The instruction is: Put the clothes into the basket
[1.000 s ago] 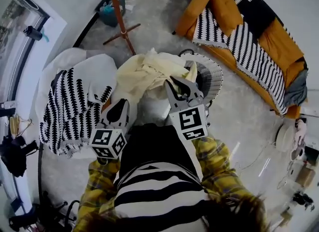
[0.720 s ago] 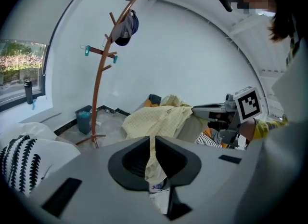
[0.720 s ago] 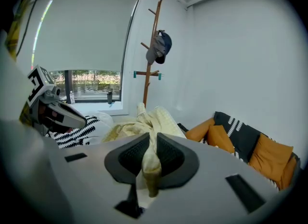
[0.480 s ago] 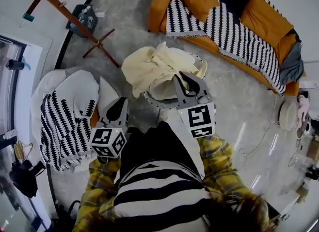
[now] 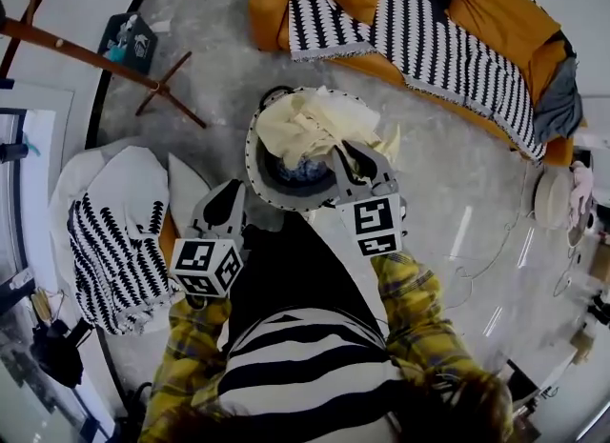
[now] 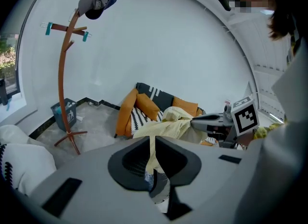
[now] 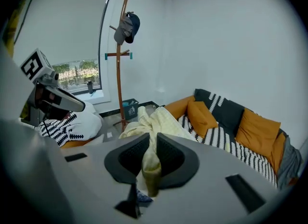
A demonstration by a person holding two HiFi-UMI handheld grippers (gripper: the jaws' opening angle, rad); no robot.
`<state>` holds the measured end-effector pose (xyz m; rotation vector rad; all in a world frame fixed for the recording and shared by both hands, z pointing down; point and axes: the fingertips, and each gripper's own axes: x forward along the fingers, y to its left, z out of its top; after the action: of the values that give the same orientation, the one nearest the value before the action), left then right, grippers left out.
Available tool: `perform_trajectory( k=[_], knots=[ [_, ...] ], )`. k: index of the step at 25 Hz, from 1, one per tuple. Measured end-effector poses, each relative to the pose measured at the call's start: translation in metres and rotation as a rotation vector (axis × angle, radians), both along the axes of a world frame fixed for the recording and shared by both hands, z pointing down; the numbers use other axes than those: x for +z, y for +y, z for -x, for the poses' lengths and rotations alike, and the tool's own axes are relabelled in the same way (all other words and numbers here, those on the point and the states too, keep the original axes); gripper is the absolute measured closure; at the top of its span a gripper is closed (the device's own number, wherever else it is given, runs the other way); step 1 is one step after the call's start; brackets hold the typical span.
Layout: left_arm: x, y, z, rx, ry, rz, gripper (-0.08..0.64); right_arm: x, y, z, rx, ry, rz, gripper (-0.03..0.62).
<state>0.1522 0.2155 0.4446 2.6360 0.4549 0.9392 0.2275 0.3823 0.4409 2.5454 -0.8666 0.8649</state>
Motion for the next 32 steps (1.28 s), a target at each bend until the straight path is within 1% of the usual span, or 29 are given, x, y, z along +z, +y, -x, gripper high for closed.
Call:
perform_trajectory(
  k=[5,11,14,16,18,20,24,32],
  knots=[
    [0.02,0.012,-0.009,0.011,-0.037,-0.007,0.514,0.038,0.007,-0.003,0.003,-0.074,-0.009,0.526],
    [0.044,0.025,-0.006,0.02,-0.096,-0.006,0.514,0.078,0.001,0.007,-0.046,-0.145,0.003,0.526],
    [0.053,0.029,-0.005,0.027,-0.121,-0.005,0.514,0.097,0.002,0.015,-0.055,-0.178,0.021,0.526],
    [0.056,0.032,-0.004,0.033,-0.13,-0.004,0.514,0.101,0.005,0.016,-0.049,-0.169,0.041,0.525],
    [0.057,0.033,-0.006,0.039,-0.126,-0.002,0.514,0.099,0.009,0.011,-0.036,-0.132,0.063,0.525],
    [0.057,0.034,-0.008,0.041,-0.122,-0.003,0.514,0.096,0.011,0.005,-0.028,-0.114,0.069,0.522],
    [0.055,0.039,-0.009,0.056,-0.116,-0.002,0.514,0.093,0.02,-0.003,0.016,-0.115,0.057,0.522],
    [0.051,0.04,-0.006,0.057,-0.107,-0.008,0.514,0.087,0.029,0.003,0.033,-0.114,0.069,0.523]
  ],
)
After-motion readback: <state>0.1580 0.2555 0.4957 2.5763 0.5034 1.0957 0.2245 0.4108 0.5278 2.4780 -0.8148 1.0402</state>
